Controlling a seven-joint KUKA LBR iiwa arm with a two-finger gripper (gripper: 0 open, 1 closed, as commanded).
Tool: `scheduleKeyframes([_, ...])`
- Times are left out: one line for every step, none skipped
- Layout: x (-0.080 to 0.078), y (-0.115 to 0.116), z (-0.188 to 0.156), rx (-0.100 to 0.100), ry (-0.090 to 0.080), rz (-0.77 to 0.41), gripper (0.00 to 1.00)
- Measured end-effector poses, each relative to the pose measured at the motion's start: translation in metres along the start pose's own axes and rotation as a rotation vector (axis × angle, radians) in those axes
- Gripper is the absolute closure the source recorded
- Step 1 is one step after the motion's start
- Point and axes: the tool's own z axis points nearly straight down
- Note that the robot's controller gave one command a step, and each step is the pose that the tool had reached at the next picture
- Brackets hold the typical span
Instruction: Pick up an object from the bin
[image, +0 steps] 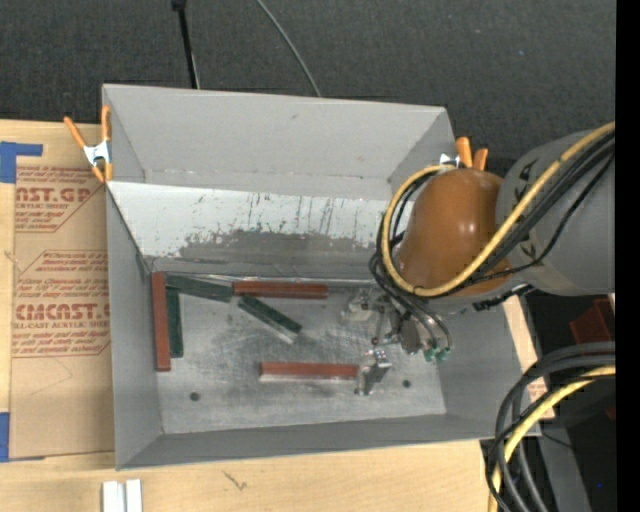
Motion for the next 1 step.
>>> scheduleKeyframes([-0.0237,-0.007,0.0786,-0.001,0.002,-0.187,1.0])
